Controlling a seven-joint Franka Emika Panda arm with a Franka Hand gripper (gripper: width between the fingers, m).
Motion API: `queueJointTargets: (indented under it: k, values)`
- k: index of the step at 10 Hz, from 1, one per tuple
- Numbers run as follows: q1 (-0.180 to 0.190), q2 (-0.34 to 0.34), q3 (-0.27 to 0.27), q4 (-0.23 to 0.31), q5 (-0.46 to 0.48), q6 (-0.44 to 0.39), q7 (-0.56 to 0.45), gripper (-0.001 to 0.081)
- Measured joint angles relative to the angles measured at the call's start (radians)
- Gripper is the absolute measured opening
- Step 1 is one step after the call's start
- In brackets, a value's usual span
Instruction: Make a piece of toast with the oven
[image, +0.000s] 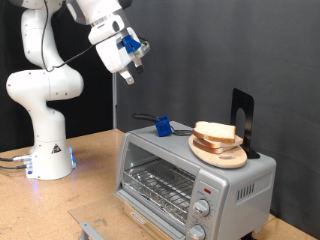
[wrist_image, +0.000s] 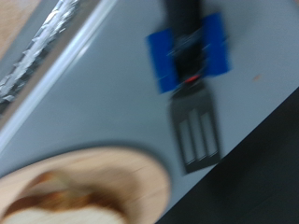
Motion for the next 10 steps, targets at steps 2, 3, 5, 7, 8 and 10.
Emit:
queueJointTargets:
  k: [2,3,5,7,8,10]
  values:
    - [0.004,-0.014,0.036,-0.003,-0.014,-0.046,0.006,0.0807]
    - [0.004,-0.023,0.062,-0.015,-0.014,0.0,0.007,0.0807]
    - [0.003,-0.041,0.107,-0.051,-0.014,0.104,0.007,0.0807]
    - [0.003,-0.043,0.131,-0.072,-0.013,0.133,0.007,0.0807]
    - [0.004,-0.042,0.144,-0.081,-0.006,0.152,0.007,0.0807]
    - [0.004,-0.042,0.169,-0.096,0.041,0.183,0.035,0.0807]
